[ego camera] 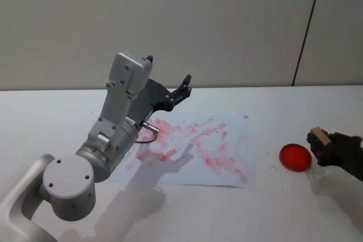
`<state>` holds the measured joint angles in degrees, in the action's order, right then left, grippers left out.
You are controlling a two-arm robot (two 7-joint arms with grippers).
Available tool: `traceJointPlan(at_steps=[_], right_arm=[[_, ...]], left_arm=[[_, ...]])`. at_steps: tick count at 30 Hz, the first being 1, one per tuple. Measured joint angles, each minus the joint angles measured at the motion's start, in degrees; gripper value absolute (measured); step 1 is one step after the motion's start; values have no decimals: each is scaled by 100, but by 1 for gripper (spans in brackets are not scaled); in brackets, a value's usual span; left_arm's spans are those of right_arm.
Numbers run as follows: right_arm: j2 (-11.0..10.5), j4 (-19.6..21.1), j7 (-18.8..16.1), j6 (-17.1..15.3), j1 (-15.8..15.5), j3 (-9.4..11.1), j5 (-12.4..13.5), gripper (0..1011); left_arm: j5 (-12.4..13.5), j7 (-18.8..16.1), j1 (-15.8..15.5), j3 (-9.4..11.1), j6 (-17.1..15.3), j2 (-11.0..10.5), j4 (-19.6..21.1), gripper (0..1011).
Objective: Use the one hand to pick up the stamp and affix it onto the A4 paper.
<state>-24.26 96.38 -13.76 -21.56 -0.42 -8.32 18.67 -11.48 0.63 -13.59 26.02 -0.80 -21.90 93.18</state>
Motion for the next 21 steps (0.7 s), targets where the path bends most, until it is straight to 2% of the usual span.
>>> traceJointPlan(at_steps=[14,21], right_arm=[[302,-620,-147,-87,442,-263,-494,219],[400,-812,-178,-102,569,-344,-635,220]], left_arm=[[0,0,0,0,0,0,0,1001],[0,0,0,0,0,0,0,1001]])
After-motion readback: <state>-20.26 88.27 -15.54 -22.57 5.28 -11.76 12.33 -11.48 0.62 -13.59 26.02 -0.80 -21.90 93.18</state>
